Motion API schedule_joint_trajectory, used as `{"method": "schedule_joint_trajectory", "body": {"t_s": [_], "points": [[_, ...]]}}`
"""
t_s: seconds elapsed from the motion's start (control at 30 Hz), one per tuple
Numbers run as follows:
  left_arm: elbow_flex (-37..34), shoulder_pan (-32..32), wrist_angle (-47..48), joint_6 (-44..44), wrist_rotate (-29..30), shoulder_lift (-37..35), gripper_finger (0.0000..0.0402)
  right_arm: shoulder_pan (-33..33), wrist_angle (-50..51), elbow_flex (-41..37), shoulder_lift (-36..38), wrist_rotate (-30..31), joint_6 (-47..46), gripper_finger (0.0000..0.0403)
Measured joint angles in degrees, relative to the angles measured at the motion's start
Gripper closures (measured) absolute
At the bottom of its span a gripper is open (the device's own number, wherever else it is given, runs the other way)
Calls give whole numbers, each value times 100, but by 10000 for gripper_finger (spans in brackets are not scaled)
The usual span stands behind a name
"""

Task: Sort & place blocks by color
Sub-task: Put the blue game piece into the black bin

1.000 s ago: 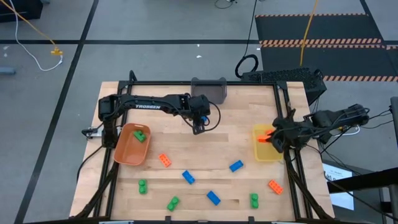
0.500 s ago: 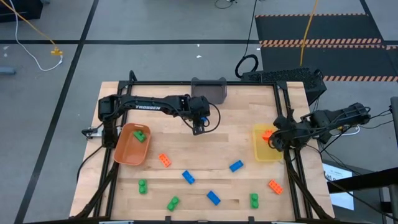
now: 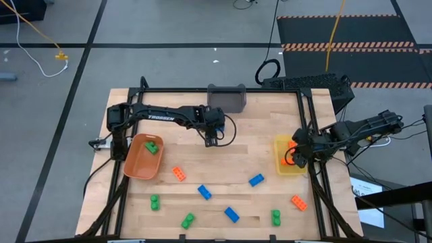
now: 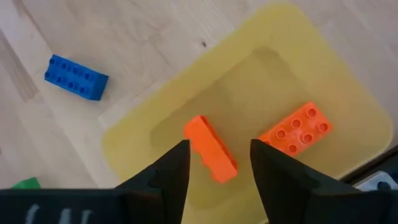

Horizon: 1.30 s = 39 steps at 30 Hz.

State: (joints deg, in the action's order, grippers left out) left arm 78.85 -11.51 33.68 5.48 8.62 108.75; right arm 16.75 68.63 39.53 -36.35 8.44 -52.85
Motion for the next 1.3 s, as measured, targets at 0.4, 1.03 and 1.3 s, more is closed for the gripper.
{"method": "schedule_joint_trajectory", "body": {"t_s": [0.4, 1.03, 1.3], "points": [[0, -2, -365, 332, 433, -1, 231, -2, -1073, -9, -32, -234, 446, 182], [13, -426, -393, 327, -513, 90, 220, -337, -7839, -1375, -224, 308, 4561, 176], [17, -461, -377, 437, -778, 90, 206, -735, -8491, -2081, -229, 1488, 4835, 176]]}}
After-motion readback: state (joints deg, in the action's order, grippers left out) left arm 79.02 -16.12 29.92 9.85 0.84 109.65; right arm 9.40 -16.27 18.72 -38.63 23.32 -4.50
